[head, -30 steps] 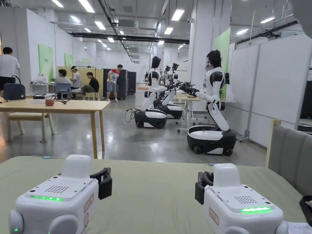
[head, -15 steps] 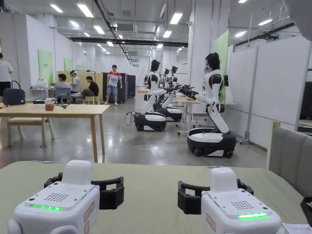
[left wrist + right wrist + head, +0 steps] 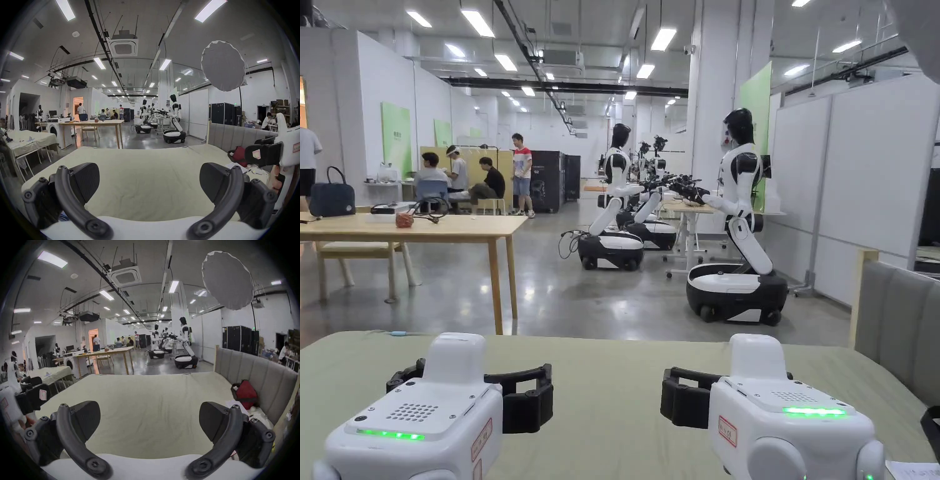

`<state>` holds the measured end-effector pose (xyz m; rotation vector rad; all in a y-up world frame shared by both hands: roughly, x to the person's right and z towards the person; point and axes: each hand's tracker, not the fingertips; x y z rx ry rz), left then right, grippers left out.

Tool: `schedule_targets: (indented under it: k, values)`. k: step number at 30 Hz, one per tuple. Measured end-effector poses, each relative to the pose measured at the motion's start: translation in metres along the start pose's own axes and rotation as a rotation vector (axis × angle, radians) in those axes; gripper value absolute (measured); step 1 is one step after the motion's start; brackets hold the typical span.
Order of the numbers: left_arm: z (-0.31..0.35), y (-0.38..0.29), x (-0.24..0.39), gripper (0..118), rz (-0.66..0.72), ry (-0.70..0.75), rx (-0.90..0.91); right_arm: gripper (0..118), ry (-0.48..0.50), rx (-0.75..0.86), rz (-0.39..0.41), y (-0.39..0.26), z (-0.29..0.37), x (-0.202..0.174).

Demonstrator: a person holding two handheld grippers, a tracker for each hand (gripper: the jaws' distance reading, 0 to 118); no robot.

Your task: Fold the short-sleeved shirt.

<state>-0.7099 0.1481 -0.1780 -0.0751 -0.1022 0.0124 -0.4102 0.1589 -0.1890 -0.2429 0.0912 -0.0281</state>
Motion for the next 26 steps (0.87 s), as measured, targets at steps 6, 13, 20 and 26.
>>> schedule_targets:
  k: [6, 13, 20, 26]
  values:
    - [-0.001, -0.002, -0.001, 118, 0.006, -0.001, -0.005, 118, 0.018, 0.015, -0.002, 0.000, 0.002, 0.000]
    - [-0.001, -0.002, 0.000, 118, -0.001, 0.002, -0.004, 118, 0.014, 0.050, -0.001, 0.000, 0.005, 0.002]
    - [-0.001, -0.002, 0.002, 118, -0.001, 0.004, -0.001, 118, 0.010, 0.090, -0.019, -0.001, 0.014, 0.005]
    - [0.001, -0.002, 0.005, 118, 0.000, -0.003, 0.002, 118, -0.153, 0.157, 0.088, -0.008, 0.018, -0.008]
